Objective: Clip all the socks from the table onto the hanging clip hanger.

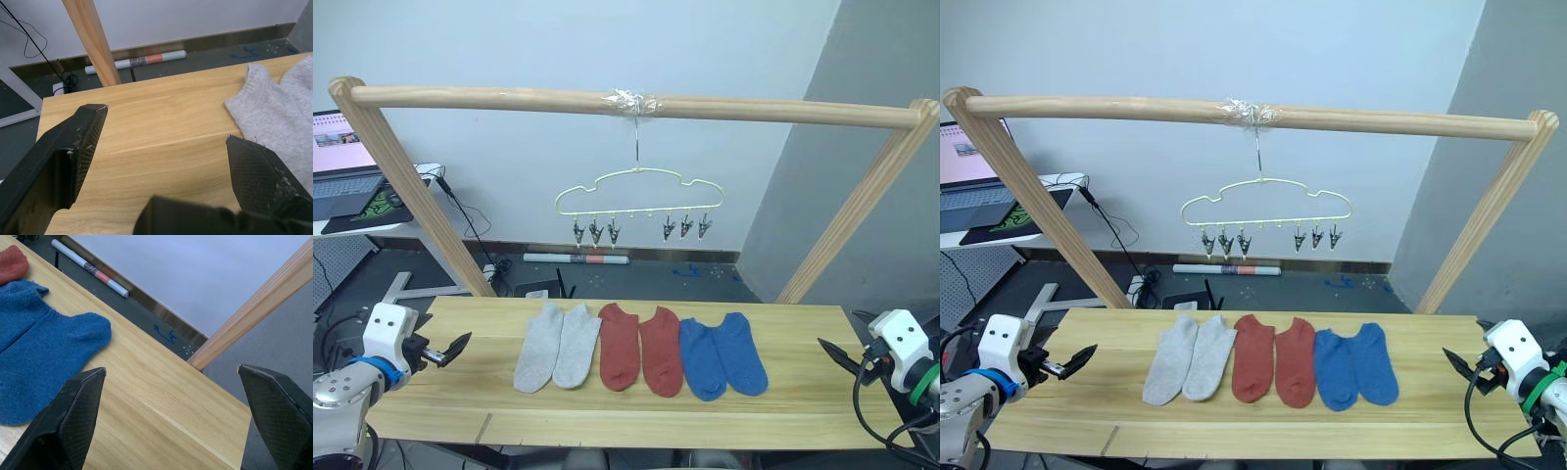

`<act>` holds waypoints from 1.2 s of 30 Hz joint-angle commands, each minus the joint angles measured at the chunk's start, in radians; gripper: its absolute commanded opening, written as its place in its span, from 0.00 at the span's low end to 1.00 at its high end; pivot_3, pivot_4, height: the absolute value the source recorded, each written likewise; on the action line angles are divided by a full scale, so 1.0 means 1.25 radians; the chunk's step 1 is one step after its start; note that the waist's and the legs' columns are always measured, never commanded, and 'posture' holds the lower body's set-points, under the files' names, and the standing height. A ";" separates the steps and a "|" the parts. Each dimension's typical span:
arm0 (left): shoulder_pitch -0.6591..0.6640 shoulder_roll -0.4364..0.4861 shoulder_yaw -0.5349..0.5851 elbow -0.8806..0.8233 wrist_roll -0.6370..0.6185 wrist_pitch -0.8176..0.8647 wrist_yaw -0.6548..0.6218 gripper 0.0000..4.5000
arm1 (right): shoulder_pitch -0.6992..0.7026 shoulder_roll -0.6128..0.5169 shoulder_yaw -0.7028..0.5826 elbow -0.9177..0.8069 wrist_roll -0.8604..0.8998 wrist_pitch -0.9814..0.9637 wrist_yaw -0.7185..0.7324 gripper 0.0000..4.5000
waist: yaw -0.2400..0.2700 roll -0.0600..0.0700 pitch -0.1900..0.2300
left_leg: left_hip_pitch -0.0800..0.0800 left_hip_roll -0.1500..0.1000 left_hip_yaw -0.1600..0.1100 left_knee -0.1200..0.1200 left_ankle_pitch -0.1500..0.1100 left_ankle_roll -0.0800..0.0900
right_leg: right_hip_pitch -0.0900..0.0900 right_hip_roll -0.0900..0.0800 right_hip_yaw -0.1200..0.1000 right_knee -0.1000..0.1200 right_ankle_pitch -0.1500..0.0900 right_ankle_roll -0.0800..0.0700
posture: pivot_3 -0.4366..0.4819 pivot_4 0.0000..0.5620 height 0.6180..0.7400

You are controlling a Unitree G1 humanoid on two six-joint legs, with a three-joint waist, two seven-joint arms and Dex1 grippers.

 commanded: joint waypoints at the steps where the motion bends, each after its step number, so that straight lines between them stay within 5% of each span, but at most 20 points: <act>1: -0.015 0.021 0.008 -0.002 -0.014 -0.015 -0.023 1.00 | -0.005 -0.014 -0.028 -0.020 0.008 -0.007 0.001 1.00 | 0.000 0.000 0.000 | 0.000 0.000 0.000 0.000 0.000 0.000 | 0.000 0.000 0.000 0.000 0.000 0.000 | 0.51 0.04 0.67; 5: -0.006 0.011 0.019 -0.025 -0.065 -0.040 -0.106 1.00 | -0.005 -0.012 -0.030 -0.015 0.012 -0.008 0.002 1.00 | -0.002 0.000 0.000 | 0.000 0.000 0.000 0.000 0.000 0.000 | 0.000 0.000 0.000 0.000 0.000 0.000 | 0.51 0.05 0.67; 20: 0.003 -0.048 0.010 -0.109 -0.091 -0.001 -0.063 1.00 | -0.011 -0.002 -0.020 -0.049 0.026 -0.011 0.000 1.00 | -0.015 0.000 0.000 | 0.000 0.000 0.001 0.000 0.000 0.000 | 0.000 0.000 0.001 0.000 0.001 0.002 | 0.48 0.07 0.67; 30: 0.019 -0.142 -0.023 -0.265 -0.071 0.082 0.057 1.00 | -0.004 0.027 0.024 -0.175 0.030 0.051 -0.008 1.00 | -0.018 0.001 0.003 | 0.000 0.000 0.001 0.000 0.000 0.000 | 0.001 0.000 0.004 0.000 0.002 0.003 | 0.45 0.13 0.67; 36: -0.006 -0.321 -0.108 -0.415 0.018 0.040 0.249 1.00 | -0.054 0.092 0.141 -0.356 0.039 0.150 -0.049 1.00 | -0.018 0.003 0.008 | -0.001 0.000 0.001 0.001 0.000 0.000 | 0.001 0.001 0.006 0.000 0.002 0.004 | 0.44 0.14 0.67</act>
